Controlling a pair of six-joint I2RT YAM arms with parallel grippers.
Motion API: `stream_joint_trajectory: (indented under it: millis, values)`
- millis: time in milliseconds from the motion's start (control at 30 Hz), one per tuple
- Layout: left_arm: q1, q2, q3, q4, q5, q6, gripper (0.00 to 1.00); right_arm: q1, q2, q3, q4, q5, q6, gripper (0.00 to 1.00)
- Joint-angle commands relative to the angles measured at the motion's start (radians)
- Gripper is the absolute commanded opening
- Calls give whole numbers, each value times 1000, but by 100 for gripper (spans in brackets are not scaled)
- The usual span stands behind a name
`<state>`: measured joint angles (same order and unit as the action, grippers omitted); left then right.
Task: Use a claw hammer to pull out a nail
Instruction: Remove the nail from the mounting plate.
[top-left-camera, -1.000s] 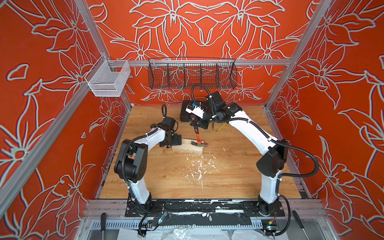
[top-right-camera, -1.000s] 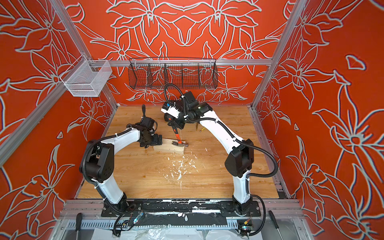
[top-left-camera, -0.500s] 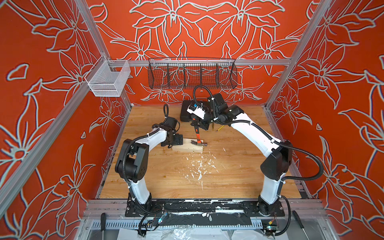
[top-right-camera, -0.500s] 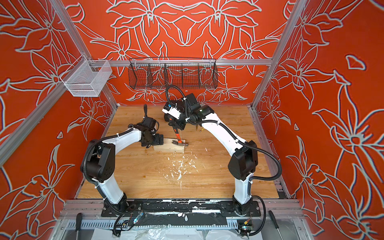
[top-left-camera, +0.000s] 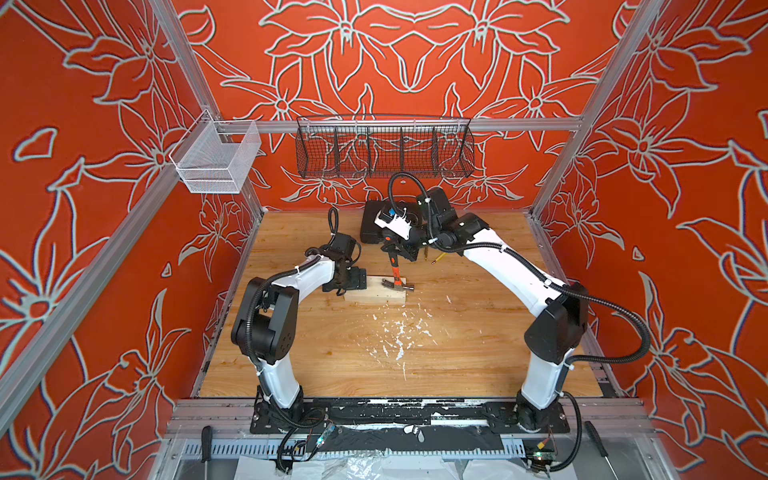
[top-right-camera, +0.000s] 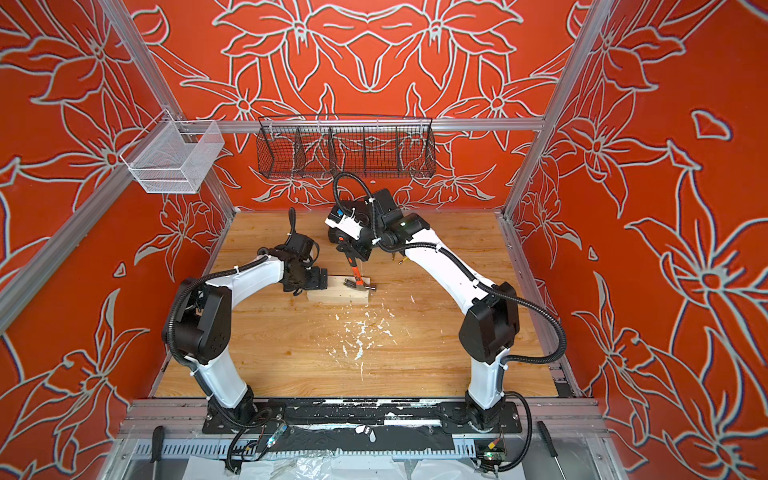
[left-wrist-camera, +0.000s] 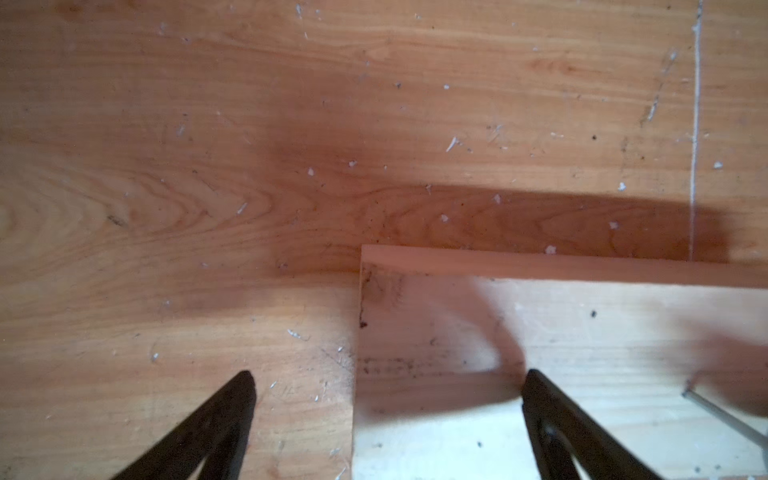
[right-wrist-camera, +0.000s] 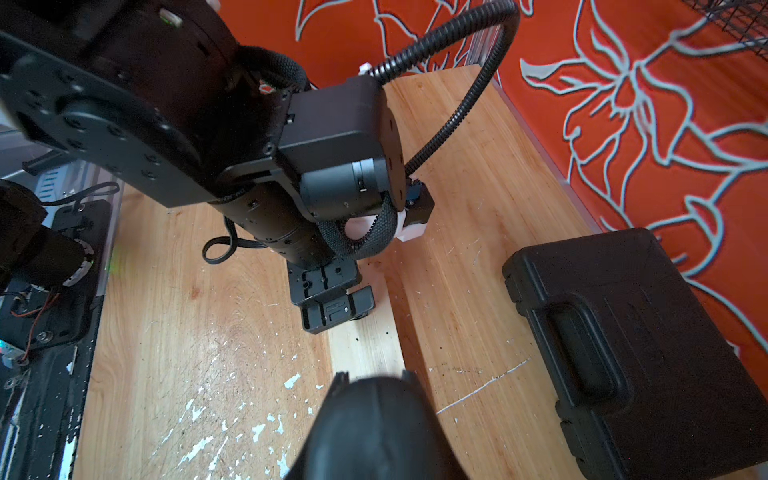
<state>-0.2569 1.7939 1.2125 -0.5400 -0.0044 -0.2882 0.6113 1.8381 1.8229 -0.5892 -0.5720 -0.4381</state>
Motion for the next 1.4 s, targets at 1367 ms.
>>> stream_joint_trajectory:
  millis: [1367]
  values:
    - [-38, 142, 45, -158, -72, 6, 97, -58, -265, -472, 646, -110, 66, 0]
